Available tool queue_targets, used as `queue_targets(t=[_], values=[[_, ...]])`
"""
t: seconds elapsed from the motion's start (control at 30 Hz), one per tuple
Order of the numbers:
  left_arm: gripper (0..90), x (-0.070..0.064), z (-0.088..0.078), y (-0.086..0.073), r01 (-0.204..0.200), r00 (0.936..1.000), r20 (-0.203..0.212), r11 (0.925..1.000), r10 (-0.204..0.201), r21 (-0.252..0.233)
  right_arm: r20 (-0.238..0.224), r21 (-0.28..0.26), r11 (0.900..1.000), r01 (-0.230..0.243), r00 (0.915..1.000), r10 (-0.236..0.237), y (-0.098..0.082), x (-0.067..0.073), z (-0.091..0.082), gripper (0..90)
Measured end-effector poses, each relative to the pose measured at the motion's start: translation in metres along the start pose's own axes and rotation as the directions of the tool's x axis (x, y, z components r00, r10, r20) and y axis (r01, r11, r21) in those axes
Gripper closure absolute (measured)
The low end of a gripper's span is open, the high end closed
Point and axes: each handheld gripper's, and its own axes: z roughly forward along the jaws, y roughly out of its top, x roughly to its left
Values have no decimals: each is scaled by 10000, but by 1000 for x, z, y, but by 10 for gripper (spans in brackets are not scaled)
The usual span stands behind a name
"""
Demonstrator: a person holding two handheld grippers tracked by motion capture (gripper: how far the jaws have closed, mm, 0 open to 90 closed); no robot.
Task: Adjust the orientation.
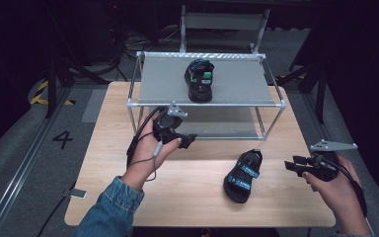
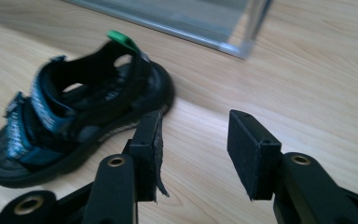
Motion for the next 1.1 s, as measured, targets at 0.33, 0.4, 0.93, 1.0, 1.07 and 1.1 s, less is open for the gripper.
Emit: queue_targets(t=[0.33,0.4,0.93,1.0,1.07,1.1], values=[[311,23,-3,-40,294,9991,-318,9973,-273,666,-556,570,9958,713,9961,-681,45,25,18,561],[311,28,-2,-45,338,9987,-417,9951,-300,934,-549,747,9936,844,9953,-804,52,28,22,560],[301,58,-18,-83,1323,9901,-716,9717,-1204,1958,-969,1697,9738,1513,9859,-1363,83,45,56,563],[300,61,-21,-87,1466,9879,-790,9690,-1333,1989,-1005,1795,9713,1559,9851,-1396,85,46,62,566],[299,63,-23,-91,1515,9871,-825,9672,-1372,2041,-994,1946,9663,1684,9835,-1513,87,45,68,578],[299,63,-23,-91,1515,9871,-825,9672,-1372,2041,-994,1946,9663,1684,9835,-1513,87,45,68,578]])
